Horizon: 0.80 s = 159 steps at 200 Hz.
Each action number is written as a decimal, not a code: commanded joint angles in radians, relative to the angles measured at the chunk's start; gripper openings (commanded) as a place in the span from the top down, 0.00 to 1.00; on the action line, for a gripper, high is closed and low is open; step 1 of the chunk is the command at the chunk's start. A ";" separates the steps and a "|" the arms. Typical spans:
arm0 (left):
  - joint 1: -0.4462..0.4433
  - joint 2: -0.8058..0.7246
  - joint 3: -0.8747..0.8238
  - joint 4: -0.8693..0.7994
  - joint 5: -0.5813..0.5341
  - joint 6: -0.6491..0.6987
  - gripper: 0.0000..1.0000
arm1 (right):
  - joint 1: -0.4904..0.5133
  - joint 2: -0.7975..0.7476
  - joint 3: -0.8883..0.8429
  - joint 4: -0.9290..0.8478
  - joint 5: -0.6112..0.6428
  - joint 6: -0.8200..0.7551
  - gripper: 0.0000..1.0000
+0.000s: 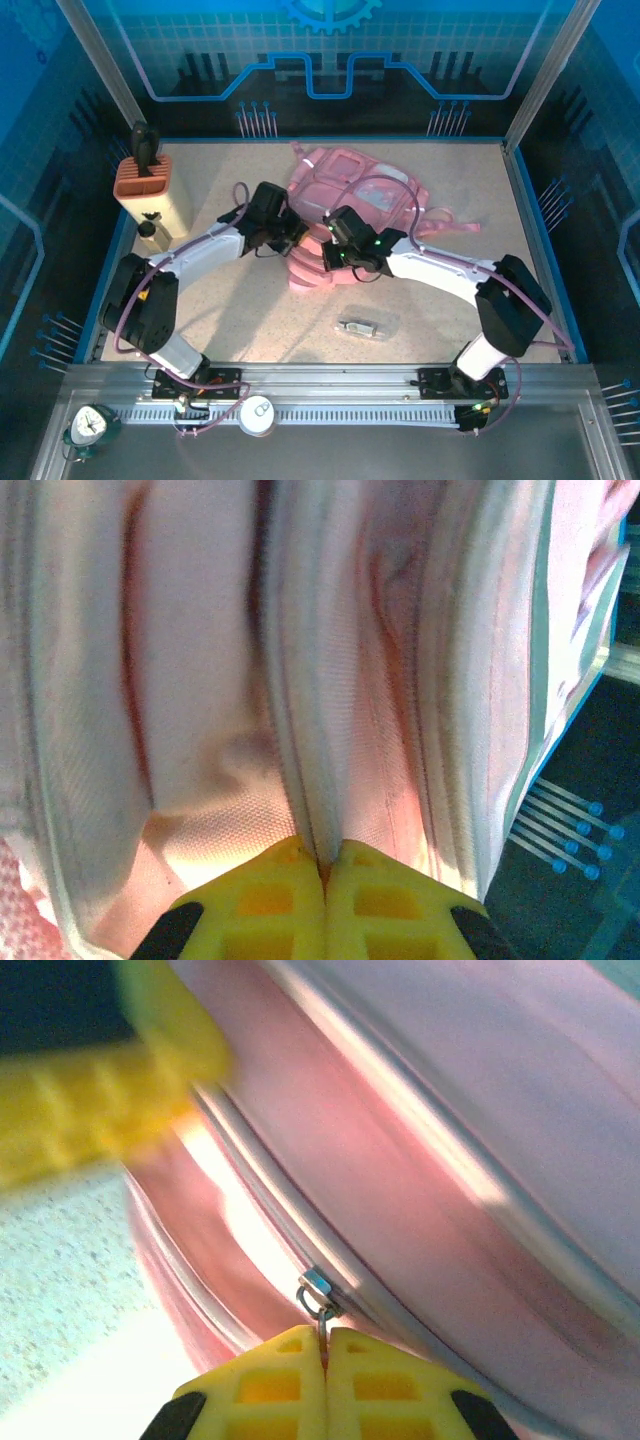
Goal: Pack the student bag
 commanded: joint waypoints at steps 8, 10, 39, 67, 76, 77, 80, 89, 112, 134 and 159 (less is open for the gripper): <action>0.185 -0.067 0.062 -0.082 -0.050 0.158 1.00 | -0.002 -0.071 -0.074 -0.197 0.093 0.002 1.00; 0.191 -0.070 0.067 -0.092 -0.054 0.168 1.00 | -0.007 -0.076 -0.079 -0.200 0.095 -0.001 1.00; 0.267 -0.057 0.107 -0.154 -0.021 0.280 1.00 | -0.108 -0.129 -0.117 -0.207 0.130 -0.054 1.00; 0.334 -0.028 0.119 -0.162 0.046 0.337 1.00 | -0.183 -0.109 -0.110 -0.160 0.228 -0.141 1.00; 0.343 -0.022 0.136 -0.195 0.017 0.367 1.00 | -0.211 -0.092 -0.105 -0.139 0.245 -0.154 1.00; 0.343 -0.021 0.137 -0.196 0.012 0.372 1.00 | -0.215 -0.089 -0.104 -0.138 0.245 -0.156 1.00; 0.344 -0.019 0.144 -0.208 0.001 0.386 1.00 | -0.226 -0.084 -0.103 -0.133 0.243 -0.156 1.00; 0.347 -0.006 0.168 -0.249 -0.017 0.422 1.00 | -0.266 -0.068 -0.099 -0.107 0.239 -0.156 1.00; 0.360 0.018 0.189 -0.252 0.014 0.469 1.00 | -0.322 -0.053 -0.102 -0.024 0.226 -0.168 1.00; 0.360 0.038 0.208 -0.240 0.062 0.490 1.00 | -0.334 -0.029 -0.052 -0.056 0.155 -0.179 1.00; 0.360 0.027 0.210 -0.232 0.105 0.501 0.97 | -0.309 -0.081 -0.050 -0.064 0.009 -0.156 0.75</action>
